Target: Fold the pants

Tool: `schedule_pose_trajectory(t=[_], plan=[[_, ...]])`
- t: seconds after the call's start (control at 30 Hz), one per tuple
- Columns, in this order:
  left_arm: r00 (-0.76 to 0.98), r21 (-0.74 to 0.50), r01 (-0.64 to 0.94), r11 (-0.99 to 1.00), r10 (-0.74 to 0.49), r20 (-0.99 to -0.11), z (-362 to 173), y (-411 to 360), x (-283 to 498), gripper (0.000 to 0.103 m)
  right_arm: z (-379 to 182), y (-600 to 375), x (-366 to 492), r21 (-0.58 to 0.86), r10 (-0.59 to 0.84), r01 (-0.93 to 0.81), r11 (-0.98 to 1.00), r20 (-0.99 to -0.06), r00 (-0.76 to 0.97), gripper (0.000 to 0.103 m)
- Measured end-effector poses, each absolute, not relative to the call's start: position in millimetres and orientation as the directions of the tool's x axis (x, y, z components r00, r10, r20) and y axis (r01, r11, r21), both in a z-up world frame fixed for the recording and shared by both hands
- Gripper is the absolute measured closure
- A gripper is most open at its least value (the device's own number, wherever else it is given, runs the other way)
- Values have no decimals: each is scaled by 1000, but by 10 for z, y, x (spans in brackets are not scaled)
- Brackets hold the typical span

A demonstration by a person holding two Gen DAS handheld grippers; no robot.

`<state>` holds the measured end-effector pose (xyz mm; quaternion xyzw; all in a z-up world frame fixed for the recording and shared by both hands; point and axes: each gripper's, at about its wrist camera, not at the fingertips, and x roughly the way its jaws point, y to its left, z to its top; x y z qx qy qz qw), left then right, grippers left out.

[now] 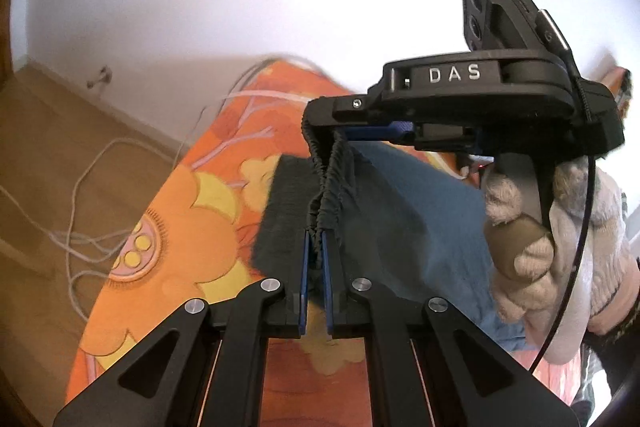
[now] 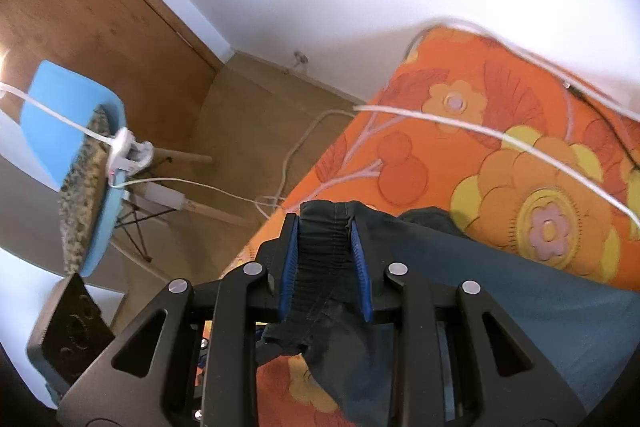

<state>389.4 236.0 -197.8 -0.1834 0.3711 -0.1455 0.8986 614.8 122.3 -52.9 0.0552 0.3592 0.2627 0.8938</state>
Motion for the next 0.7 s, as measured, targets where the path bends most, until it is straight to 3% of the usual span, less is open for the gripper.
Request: schedule_pose_trajectory(t=[0.23, 0.33, 0.7], plan=[[678, -391, 101, 915, -351, -646, -2106, 2329, 3949, 98, -747, 1256, 6292, 269, 492, -427, 863, -639, 591, 73], [681, -332, 98, 938, -307, -665, -2090, 2271, 3954, 97, -638, 1166, 6181, 237, 473, -425, 874, -620, 626, 50], [715, -255, 41, 966, -207, -667, -1841, 2300, 3742, 86, -467, 25, 4996, 209, 443, -392, 896, -487, 753, 45]])
